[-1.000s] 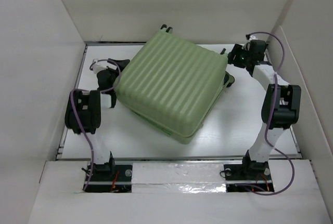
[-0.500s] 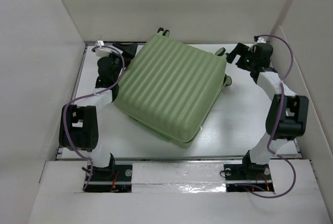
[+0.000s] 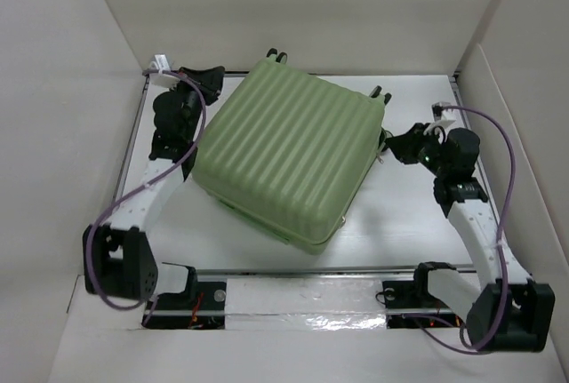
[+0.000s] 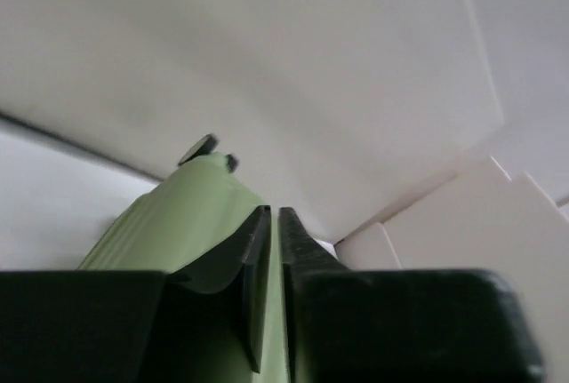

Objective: Pack the luggage

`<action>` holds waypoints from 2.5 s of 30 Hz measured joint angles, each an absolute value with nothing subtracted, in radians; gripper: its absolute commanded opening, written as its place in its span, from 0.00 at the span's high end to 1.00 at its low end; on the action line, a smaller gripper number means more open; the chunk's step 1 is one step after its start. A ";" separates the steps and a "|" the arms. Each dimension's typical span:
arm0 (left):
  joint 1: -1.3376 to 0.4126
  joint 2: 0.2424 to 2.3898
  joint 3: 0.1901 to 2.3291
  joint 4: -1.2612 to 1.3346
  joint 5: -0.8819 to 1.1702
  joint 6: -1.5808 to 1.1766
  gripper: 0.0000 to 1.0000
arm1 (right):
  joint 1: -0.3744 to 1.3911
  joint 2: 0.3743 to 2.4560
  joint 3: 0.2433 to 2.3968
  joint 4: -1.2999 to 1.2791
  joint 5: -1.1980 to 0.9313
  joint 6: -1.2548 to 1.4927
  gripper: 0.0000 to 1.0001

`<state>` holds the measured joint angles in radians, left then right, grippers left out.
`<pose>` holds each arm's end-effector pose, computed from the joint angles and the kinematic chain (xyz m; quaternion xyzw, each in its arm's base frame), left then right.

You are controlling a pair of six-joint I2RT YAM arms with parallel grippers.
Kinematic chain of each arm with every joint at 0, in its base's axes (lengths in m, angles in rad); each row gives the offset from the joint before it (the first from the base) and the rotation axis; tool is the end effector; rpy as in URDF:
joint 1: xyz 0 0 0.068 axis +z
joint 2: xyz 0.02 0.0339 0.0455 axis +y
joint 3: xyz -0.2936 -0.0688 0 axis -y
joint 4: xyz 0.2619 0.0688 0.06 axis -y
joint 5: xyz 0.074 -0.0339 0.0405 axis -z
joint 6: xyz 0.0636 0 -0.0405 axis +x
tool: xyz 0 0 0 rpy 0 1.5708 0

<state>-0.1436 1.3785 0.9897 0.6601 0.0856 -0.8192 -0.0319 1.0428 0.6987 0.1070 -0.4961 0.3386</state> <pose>0.3568 -0.0571 0.3947 -0.1682 0.5816 -0.3913 0.6931 0.2660 0.0218 0.3047 -0.0090 0.7767 0.2822 0.5631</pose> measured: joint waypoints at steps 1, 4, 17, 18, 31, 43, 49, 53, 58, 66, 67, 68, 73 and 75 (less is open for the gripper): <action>-0.152 1.354 0.987 0.659 0.086 -0.810 1.00 | -0.020 1.007 0.699 0.085 -0.493 0.325 0.84; -0.221 1.127 0.873 0.685 0.086 -0.788 1.00 | 0.088 0.865 0.699 0.051 -0.499 0.286 0.86; -0.259 0.737 0.627 0.560 0.094 -0.767 1.00 | 1.140 1.008 0.970 -0.080 -0.303 0.127 0.74; -0.259 0.744 0.637 0.553 0.098 -0.767 1.00 | 1.214 1.086 1.015 -0.083 -0.240 0.121 0.74; -0.259 0.790 0.714 0.557 0.113 -0.786 1.00 | 1.314 1.605 1.204 -0.217 0.233 0.128 0.61; -0.259 0.904 0.699 0.588 0.136 -0.792 0.97 | 1.042 1.613 1.259 -0.202 0.154 0.027 0.48; -0.259 0.887 0.613 0.593 0.204 -0.778 1.00 | 0.999 1.507 1.251 -0.192 0.074 -0.021 0.52; -0.319 0.840 0.526 0.563 0.242 -0.743 1.00 | 0.989 1.237 1.094 -0.121 -0.013 -0.030 0.87; -0.761 0.907 0.524 0.480 0.048 -0.643 1.00 | 0.817 0.852 0.810 0.021 -0.046 0.001 1.00; -0.894 0.901 0.337 0.481 -0.238 -0.730 0.50 | 0.437 0.629 0.415 0.146 -0.173 0.105 1.00; -0.874 0.914 0.325 0.483 -0.243 -0.744 0.50 | 0.395 0.640 0.389 0.162 -0.196 0.117 1.00; -0.854 0.933 0.322 0.487 -0.244 -0.753 0.50 | 0.356 0.656 0.366 0.178 -0.220 0.132 0.97; -0.808 1.056 0.322 0.564 -0.202 -0.782 0.51 | 0.176 0.760 0.256 0.358 -0.365 0.197 0.64; -0.802 1.093 0.322 0.588 -0.178 -0.787 0.51 | 0.126 0.814 0.245 0.411 -0.432 0.208 0.63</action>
<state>-0.8024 1.0927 0.3218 0.5880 -0.1783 -0.7872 0.1257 0.8139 0.2455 0.4110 -0.4320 0.2081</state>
